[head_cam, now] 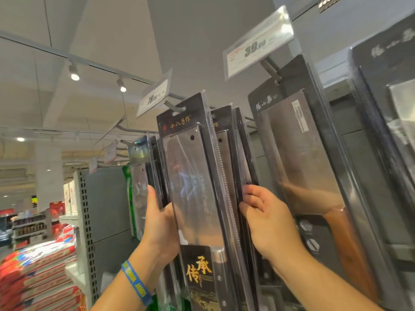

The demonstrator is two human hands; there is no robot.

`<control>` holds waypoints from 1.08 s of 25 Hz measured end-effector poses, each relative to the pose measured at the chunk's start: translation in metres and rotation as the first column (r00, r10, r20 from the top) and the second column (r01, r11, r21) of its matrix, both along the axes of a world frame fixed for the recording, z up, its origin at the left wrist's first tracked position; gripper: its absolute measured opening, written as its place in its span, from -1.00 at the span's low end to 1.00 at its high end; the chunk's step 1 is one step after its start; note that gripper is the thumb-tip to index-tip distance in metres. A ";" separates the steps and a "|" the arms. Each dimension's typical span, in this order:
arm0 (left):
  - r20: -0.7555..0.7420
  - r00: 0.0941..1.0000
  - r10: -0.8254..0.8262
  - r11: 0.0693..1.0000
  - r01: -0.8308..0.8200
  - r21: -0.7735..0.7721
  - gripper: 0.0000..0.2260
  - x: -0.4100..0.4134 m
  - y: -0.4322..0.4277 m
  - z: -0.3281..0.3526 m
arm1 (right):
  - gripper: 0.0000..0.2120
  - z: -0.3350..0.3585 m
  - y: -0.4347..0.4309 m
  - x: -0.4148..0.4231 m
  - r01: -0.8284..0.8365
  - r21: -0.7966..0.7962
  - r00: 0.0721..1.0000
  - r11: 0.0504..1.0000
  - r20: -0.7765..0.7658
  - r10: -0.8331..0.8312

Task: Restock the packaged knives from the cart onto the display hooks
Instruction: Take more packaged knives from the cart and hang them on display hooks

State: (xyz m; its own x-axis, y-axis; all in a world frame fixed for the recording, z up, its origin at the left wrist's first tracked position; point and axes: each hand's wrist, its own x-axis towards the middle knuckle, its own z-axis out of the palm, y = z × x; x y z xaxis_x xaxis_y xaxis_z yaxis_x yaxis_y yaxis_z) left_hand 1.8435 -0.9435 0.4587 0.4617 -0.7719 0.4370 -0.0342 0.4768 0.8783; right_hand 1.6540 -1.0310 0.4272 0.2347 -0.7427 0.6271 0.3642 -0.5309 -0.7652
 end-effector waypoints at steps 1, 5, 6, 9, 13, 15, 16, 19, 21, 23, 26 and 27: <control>-0.006 1.000 0.005 1.000 -0.006 -0.014 -0.12 0.001 0.001 -0.002 | -0.64 -0.001 0.002 -0.001 -0.002 -0.017 1.000 1.000 -0.007 0.002; 0.024 0.987 -0.158 0.987 0.159 -0.020 -0.14 0.003 0.008 -0.006 | -0.72 -0.008 0.014 -0.007 -0.028 -0.112 1.000 0.993 0.003 0.029; 0.028 0.979 -0.201 0.980 0.201 -0.011 -0.14 0.004 0.010 -0.006 | -0.73 -0.008 0.017 -0.009 -0.029 -0.131 1.000 0.991 0.003 0.029; 0.049 0.960 -0.276 0.961 0.277 0.003 -0.18 0.006 0.011 -0.006 | -0.74 -0.006 0.021 -0.014 -0.011 -0.144 1.000 0.989 0.001 0.011; 0.015 0.969 -0.246 0.969 0.246 0.019 -0.22 0.007 0.005 -0.006 | -0.79 0.004 0.022 -0.023 0.131 -0.107 0.991 0.986 0.016 -0.130; 0.000 0.975 -0.221 0.975 0.221 0.030 -0.19 0.011 0.000 -0.002 | -0.67 0.014 0.015 -0.023 0.237 -0.080 0.968 0.968 -0.065 -0.243; -0.016 0.977 -0.213 0.976 0.213 0.037 -0.16 0.012 -0.003 0.002 | -0.61 0.021 0.011 -0.021 0.245 -0.061 0.959 0.967 -0.128 -0.251; -0.039 0.974 -0.221 0.973 0.223 0.061 -0.08 0.011 -0.009 0.013 | -0.53 0.038 -0.003 -0.012 0.139 0.012 0.965 0.990 -0.226 -0.133; -0.060 0.963 -0.263 0.962 0.266 0.055 -0.07 0.008 -0.012 0.018 | -0.53 0.047 -0.010 -0.008 0.072 0.048 0.956 0.996 -0.289 -0.056; -0.058 0.962 -0.267 0.960 0.271 0.070 -0.02 0.005 -0.014 0.022 | -0.56 0.052 -0.014 -0.005 0.070 0.022 0.940 0.997 -0.337 -0.058; -0.042 0.953 -0.299 0.951 0.301 0.067 -0.01 0.001 -0.015 0.025 | -0.69 0.050 -0.014 -0.005 0.040 -0.009 0.956 0.999 -0.291 -0.041; -0.046 0.952 -0.303 0.950 0.306 0.057 -0.03 0.001 -0.015 0.025 | -0.71 0.048 -0.013 -0.005 0.024 -0.007 0.965 1.000 -0.260 -0.025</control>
